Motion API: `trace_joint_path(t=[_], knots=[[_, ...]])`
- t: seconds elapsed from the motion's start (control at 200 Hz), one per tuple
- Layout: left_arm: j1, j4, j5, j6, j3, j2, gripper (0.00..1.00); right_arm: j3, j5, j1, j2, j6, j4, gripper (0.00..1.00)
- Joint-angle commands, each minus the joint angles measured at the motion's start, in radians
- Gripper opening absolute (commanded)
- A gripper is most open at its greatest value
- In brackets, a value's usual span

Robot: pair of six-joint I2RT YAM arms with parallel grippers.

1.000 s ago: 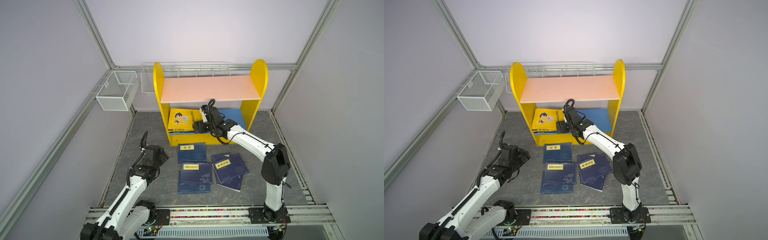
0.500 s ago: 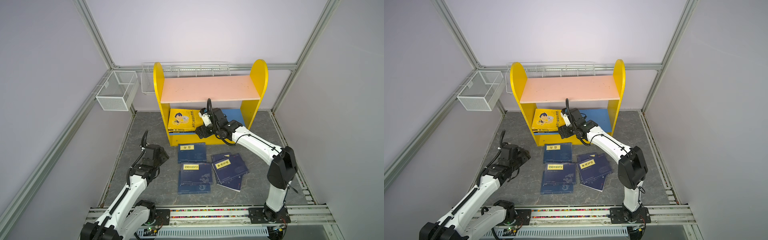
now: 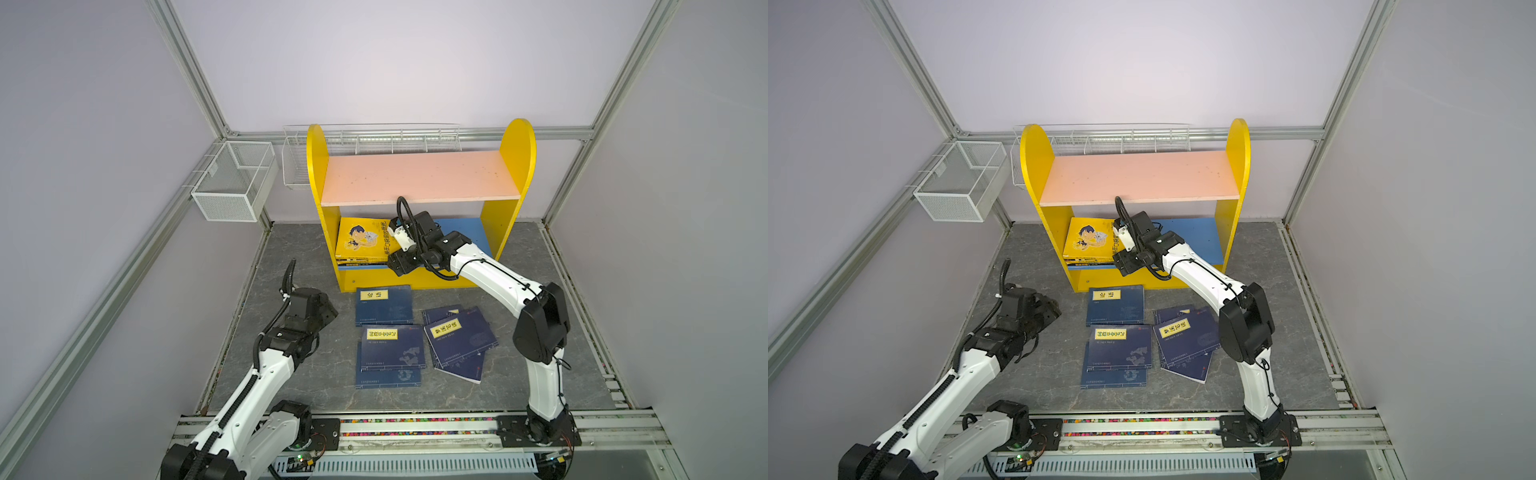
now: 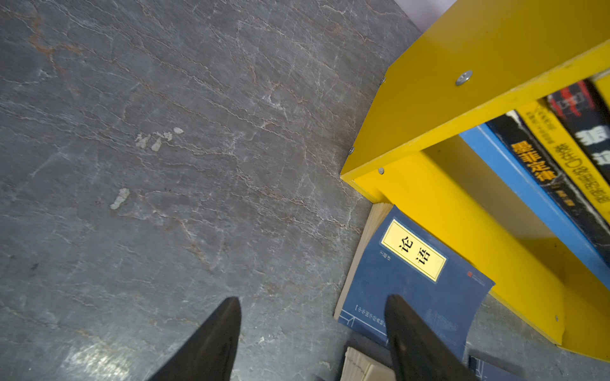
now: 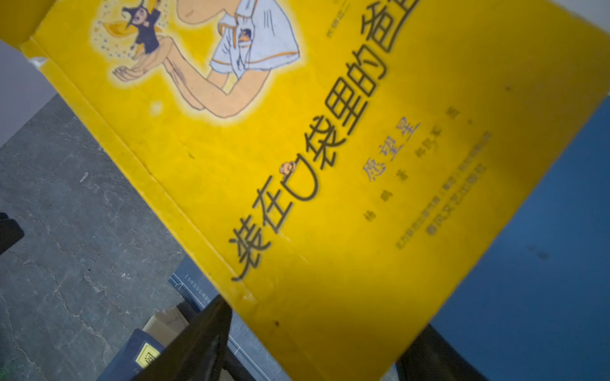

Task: Stacking books/files
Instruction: Place the book on the bookshelf.

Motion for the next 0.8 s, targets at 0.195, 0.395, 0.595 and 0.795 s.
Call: trace_joint_path(t=[0.195, 0.395, 0.595, 0.795], knots=[[0.008, -0.015, -0.022, 0.022, 0.031, 0.005, 0.7, 0.075, -0.056, -0.045, 0.048, -0.071, -0.04, 0.73], [0.007, -0.011, -0.022, 0.022, 0.03, 0.009, 0.7, 0.137, -0.1, -0.045, 0.087, -0.081, -0.071, 0.69], [0.007, -0.008, -0.02, 0.024, 0.028, 0.014, 0.7, 0.176, -0.13, -0.042, 0.119, -0.062, -0.071, 0.66], [0.007, -0.008, -0.02, 0.039, 0.028, 0.013, 0.7, 0.17, -0.12, -0.032, 0.121, -0.044, -0.054, 0.66]])
